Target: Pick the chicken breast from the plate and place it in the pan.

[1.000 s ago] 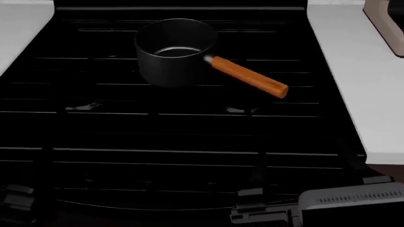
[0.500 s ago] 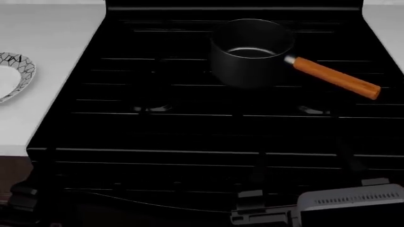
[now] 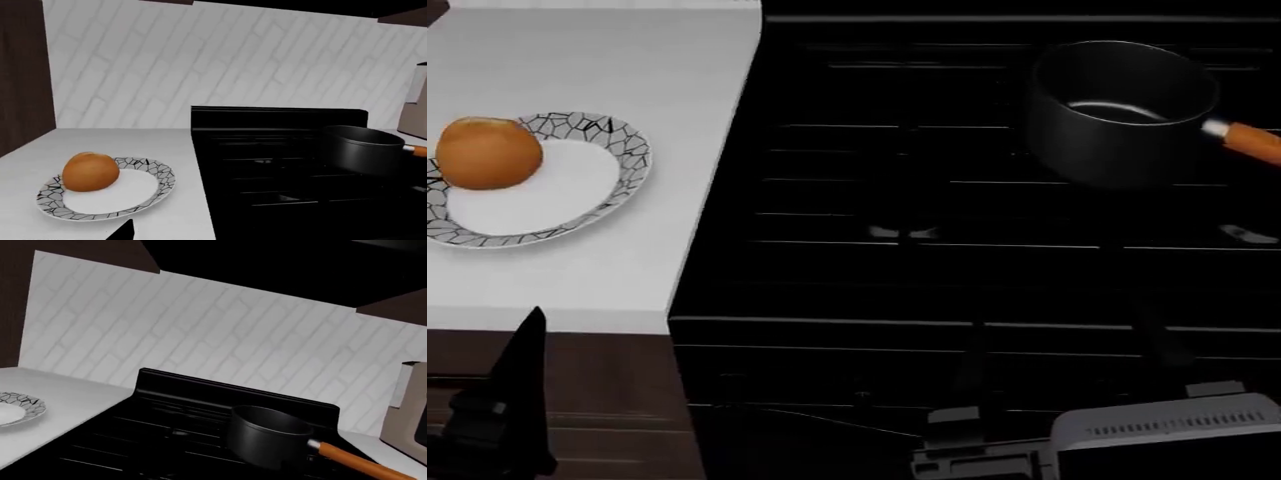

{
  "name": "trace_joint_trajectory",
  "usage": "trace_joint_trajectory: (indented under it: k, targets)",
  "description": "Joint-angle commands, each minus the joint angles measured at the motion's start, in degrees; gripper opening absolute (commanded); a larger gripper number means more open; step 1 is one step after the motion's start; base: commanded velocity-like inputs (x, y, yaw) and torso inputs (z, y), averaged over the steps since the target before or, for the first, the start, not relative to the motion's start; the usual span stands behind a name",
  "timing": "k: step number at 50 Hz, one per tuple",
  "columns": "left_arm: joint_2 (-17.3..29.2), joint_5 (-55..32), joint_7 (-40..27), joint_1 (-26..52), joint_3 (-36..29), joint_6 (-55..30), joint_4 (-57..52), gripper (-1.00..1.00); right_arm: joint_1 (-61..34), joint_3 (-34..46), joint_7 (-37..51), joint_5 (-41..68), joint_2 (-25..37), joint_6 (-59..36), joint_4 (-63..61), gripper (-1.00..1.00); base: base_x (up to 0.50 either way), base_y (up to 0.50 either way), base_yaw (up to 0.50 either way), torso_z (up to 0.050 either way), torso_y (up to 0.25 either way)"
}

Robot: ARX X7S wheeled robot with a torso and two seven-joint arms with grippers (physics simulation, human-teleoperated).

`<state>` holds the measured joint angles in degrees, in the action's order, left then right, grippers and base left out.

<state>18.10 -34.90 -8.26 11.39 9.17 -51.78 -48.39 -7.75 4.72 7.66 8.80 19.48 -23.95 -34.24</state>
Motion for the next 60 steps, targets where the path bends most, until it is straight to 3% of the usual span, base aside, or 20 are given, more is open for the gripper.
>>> trace_joint_trajectory:
  k: [1,22,26,30,38,45,60]
  targets:
    - [0.3,-0.7,-0.4,0.6,-0.1,-0.6,0.0,1.00,-0.2,0.4,0.1,0.2,0.1,-0.2,-0.1,1.00,0.00,0.50,0.00,0.000,0.000]
    - [1.1,-1.6,-1.4,1.2,0.8,-0.6,0.2,1.00,-1.1,0.6,-0.4,1.8,0.9,-2.5,-1.6,1.00,0.00,0.44,0.00,0.000,0.000]
    - [2.8,-8.3,-3.5,7.5,5.2,-7.7,-2.1,1.00,-7.9,-2.6,-1.0,9.0,1.5,-14.5,-6.3,1.00,0.00,0.00,0.00,0.000,0.000]
    - [6.0,-15.2,-7.3,18.5,8.2,-16.4,-3.7,1.00,-16.6,-6.2,-0.5,14.2,1.9,-23.4,-8.8,1.00,0.00,0.00,0.00,0.000,0.000]
    - [6.6,-14.1,-7.0,21.0,4.5,-16.1,-2.4,1.00,-19.4,-5.9,-0.8,13.9,2.6,-22.6,-8.9,1.00,0.35,0.00,0.00,0.000,0.000]
    - [6.6,-11.4,-5.5,18.7,1.3,-12.7,-0.6,1.00,-19.2,-4.6,-0.4,12.5,2.5,-21.1,-7.8,1.00,0.50,0.00,0.00,0.000,0.000]
    - [6.9,-13.3,-6.1,18.4,1.1,-13.5,-0.3,1.00,-17.4,-5.5,0.1,13.4,2.8,-21.5,-9.5,1.00,0.50,0.00,0.00,0.000,0.000]
